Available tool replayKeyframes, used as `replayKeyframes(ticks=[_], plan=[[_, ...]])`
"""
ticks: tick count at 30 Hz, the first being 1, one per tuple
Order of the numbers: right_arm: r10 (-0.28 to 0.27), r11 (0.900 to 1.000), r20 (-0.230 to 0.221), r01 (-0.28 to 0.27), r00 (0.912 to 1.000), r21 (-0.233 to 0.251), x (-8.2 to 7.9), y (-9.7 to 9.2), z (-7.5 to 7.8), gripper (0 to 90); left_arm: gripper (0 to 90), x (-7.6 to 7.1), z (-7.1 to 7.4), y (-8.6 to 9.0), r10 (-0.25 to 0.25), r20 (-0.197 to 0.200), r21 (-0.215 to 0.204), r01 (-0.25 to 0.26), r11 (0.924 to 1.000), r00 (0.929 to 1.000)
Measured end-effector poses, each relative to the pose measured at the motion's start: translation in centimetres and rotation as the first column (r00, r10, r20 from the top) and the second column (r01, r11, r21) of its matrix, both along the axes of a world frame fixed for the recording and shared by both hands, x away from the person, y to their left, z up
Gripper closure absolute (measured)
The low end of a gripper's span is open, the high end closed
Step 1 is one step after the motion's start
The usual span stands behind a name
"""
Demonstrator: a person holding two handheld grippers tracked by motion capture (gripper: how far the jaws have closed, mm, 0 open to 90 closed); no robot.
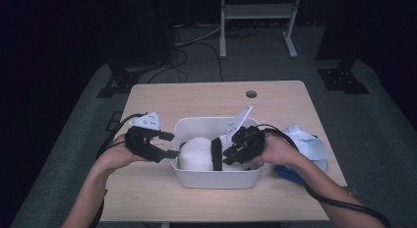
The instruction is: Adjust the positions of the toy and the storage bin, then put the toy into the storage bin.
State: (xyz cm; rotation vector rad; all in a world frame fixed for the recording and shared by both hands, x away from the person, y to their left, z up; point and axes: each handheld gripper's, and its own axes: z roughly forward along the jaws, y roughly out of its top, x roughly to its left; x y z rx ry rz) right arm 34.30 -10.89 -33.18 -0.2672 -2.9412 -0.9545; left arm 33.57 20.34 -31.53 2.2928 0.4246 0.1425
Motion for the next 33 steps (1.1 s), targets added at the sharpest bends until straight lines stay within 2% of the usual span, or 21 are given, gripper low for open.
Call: replayKeyframes(ticks=[6,11,18,25,33], plan=[[-0.046,0.9971,0.002,0.046,0.9989,0.060,0.3,-1.1,0.8,61.6,33.3,0.1,0.0,0.0,0.006,-0.005,-0.009,-0.006,0.9999,1.0000],[-0.082,0.9903,0.008,0.081,0.9966,0.113,0.7,-2.3,1.5,54.9,31.4,0.3,0.2,0.1,0.007,0.008,-0.010,-0.007,0.9999,0.9999],[-0.135,0.9799,0.019,0.131,0.9906,0.151,1.0,-4.0,2.4,47.2,28.3,0.3,0.4,0.1,0.017,0.011,-0.021,-0.017,0.9996,0.9998],[-0.199,0.9650,0.033,0.190,0.9795,0.181,0.6,-5.8,3.2,37.2,20.2,0.3,0.9,0.3,0.040,0.023,-0.020,-0.039,0.9990,0.9990],[-0.256,0.9459,0.038,0.242,0.9659,0.216,0.2,-8.4,3.6,35.1,18.6,0.1,1.1,0.8,0.055,0.025,-0.017,-0.054,0.9984,0.9982]])
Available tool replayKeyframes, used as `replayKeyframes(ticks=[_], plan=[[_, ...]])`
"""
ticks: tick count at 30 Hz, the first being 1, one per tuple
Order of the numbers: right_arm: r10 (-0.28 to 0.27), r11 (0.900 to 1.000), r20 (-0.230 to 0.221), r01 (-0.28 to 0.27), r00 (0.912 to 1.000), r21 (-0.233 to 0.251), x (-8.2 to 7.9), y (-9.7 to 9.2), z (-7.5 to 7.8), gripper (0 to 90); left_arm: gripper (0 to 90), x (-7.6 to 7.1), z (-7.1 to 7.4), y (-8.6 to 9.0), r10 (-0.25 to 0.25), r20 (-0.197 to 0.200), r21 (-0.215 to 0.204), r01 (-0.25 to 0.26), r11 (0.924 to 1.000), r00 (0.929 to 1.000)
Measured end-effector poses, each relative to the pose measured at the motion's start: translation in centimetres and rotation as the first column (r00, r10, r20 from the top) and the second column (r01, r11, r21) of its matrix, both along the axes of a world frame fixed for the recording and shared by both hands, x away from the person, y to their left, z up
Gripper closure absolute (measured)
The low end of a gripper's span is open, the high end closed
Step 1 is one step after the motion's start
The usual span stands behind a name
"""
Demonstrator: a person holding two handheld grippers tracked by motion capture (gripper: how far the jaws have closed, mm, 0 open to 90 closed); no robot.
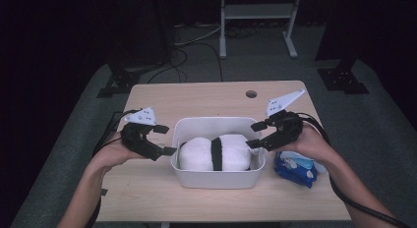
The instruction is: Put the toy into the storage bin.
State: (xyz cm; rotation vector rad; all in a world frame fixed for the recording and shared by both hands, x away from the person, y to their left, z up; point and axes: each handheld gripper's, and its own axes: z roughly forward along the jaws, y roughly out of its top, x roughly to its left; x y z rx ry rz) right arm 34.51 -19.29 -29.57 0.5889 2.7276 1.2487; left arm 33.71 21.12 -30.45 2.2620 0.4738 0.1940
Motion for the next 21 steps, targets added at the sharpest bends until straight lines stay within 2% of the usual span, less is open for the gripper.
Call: replayKeyframes(ticks=[9,21], plan=[[-0.047,0.9987,0.003,0.047,0.9989,0.019,-0.4,-2.1,-0.2,34.2,18.5,-0.2,0.2,0.4,0.011,0.008,-0.002,-0.011,0.9999,0.9999],[-0.079,0.9966,0.004,0.079,0.9968,0.022,-0.8,-3.4,-0.7,33.1,18.2,-0.6,-0.2,1.0,0.027,0.000,-0.004,-0.027,0.9996,0.9996]])
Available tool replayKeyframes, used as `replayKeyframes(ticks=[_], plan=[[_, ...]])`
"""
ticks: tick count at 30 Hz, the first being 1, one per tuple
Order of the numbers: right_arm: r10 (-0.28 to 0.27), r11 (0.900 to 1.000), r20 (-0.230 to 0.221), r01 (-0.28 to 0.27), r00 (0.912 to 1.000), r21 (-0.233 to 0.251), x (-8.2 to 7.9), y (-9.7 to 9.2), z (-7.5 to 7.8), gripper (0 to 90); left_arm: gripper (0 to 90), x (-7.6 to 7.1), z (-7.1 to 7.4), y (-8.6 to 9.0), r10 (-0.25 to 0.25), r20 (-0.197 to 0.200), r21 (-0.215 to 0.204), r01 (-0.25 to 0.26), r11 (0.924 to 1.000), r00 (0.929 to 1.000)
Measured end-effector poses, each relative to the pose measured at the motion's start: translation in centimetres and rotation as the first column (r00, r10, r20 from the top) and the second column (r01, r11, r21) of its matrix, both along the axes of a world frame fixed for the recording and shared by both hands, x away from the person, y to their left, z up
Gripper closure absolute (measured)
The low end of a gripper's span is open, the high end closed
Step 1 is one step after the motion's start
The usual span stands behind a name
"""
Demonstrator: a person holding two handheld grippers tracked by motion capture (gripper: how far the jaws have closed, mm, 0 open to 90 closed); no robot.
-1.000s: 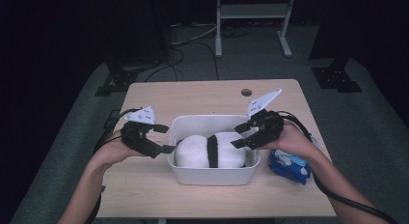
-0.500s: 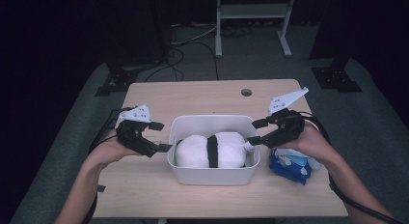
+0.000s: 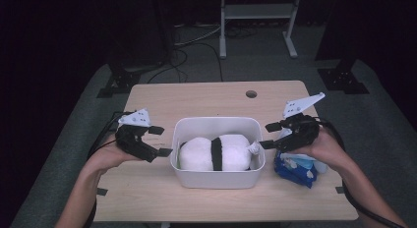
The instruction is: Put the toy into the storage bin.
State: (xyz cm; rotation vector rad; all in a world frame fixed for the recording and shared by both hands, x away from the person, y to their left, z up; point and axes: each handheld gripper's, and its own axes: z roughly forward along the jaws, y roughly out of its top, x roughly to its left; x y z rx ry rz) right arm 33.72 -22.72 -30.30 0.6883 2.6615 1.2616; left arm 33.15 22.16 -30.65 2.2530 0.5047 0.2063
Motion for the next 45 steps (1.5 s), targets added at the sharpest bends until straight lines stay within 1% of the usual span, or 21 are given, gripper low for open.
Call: replayKeyframes(ticks=[8,10,12,17,19,25,30,32,40,45], plan=[[-0.031,0.9995,-0.004,0.031,0.9995,0.001,-0.1,-1.1,-0.6,32.4,18.2,-0.2,-0.2,0.5,0.014,0.000,-0.003,-0.014,0.9999,0.9999],[-0.040,0.9992,-0.009,0.040,0.9992,0.001,-0.1,-1.5,-0.8,32.3,18.1,-0.2,-0.4,0.6,0.020,-0.003,-0.010,-0.020,0.9997,0.9998],[-0.048,0.9989,-0.008,0.048,0.9988,0.000,-0.2,-1.8,-1.0,32.2,18.2,-0.3,-0.6,0.7,0.024,-0.004,-0.008,-0.024,0.9997,0.9997],[-0.065,0.9979,-0.008,0.065,0.9978,0.005,-0.5,-2.7,-1.5,32.0,18.2,-0.3,-1.0,0.9,0.031,0.000,-0.006,-0.031,0.9995,0.9995],[-0.076,0.9970,-0.016,0.076,0.9970,0.011,-0.7,-3.1,-1.8,32.0,18.2,-0.4,-1.2,1.0,0.036,-0.002,-0.014,-0.036,0.9993,0.9994],[-0.096,0.9953,-0.024,0.096,0.9951,0.012,-1.2,-4.0,-2.6,32.0,18.1,-0.6,-1.6,1.3,0.043,0.001,-0.015,-0.043,0.9990,0.9991],[-0.105,0.9944,-0.029,0.105,0.9941,0.012,-1.6,-4.6,-3.1,32.0,17.2,-0.8,-2.2,1.8,0.052,-0.002,-0.008,-0.052,0.9986,0.9986],[-0.109,0.9938,-0.033,0.110,0.9935,0.014,-1.7,-4.7,-3.3,32.0,17.2,-0.9,-2.3,2.0,0.055,-0.004,-0.013,-0.055,0.9984,0.9985],[-0.123,0.9921,-0.048,0.124,0.9913,0.020,-2.0,-5.3,-4.3,31.9,17.1,-1.2,-2.8,2.5,0.068,-0.006,-0.010,-0.068,0.9976,0.9977],[-0.131,0.9909,-0.050,0.133,0.9901,0.024,-2.2,-5.7,-4.8,31.9,17.1,-1.4,-3.2,2.8,0.072,-0.006,-0.013,-0.072,0.9973,0.9974]])
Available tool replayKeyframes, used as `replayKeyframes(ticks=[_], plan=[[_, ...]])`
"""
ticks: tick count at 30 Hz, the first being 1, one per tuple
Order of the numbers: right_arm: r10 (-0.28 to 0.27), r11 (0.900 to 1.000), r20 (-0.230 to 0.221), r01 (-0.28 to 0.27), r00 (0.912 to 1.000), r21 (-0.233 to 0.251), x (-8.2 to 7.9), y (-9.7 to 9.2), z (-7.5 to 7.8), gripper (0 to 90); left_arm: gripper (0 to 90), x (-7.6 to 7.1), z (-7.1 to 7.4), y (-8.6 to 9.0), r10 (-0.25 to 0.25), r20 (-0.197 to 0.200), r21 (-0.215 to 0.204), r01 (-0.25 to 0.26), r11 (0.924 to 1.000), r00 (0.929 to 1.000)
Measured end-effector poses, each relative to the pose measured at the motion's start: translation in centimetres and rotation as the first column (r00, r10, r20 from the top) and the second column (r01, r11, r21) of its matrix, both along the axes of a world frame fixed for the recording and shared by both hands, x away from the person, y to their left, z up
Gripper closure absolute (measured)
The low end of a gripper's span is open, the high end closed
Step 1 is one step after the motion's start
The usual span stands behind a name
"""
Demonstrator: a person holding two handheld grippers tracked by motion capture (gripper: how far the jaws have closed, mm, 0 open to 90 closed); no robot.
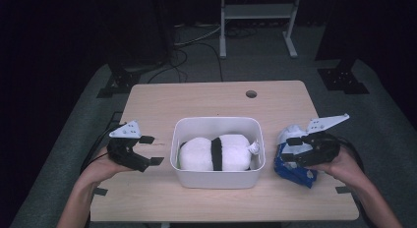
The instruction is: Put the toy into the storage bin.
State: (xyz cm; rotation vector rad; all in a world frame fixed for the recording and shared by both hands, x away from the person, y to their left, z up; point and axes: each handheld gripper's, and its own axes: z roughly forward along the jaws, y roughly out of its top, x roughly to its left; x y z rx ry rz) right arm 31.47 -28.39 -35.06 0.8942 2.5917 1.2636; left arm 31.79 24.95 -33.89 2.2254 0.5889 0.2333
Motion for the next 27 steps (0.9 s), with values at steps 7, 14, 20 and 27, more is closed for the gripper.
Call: replayKeyframes(ticks=[7,14,20,27], plan=[[-0.012,0.9999,-0.010,0.012,0.9999,0.003,-0.3,-0.6,-0.8,31.7,17.1,-0.2,-0.5,0.3,0.002,-0.001,0.005,-0.002,1.0000,1.0000],[-0.022,0.9997,-0.018,0.022,0.9996,0.009,-0.7,-1.0,-1.4,31.7,17.1,-0.5,-1.2,0.6,0.007,-0.005,0.007,-0.007,1.0000,1.0000],[-0.026,0.9996,-0.025,0.027,0.9993,0.011,-1.2,-1.4,-2.0,31.7,17.1,-0.8,-1.9,0.9,0.010,-0.011,0.005,-0.010,0.9999,0.9999],[-0.031,0.9994,-0.034,0.032,0.9989,0.016,-1.9,-1.8,-2.7,31.5,17.1,-1.2,-2.5,1.3,0.017,-0.018,-0.003,-0.017,0.9998,0.9997]])
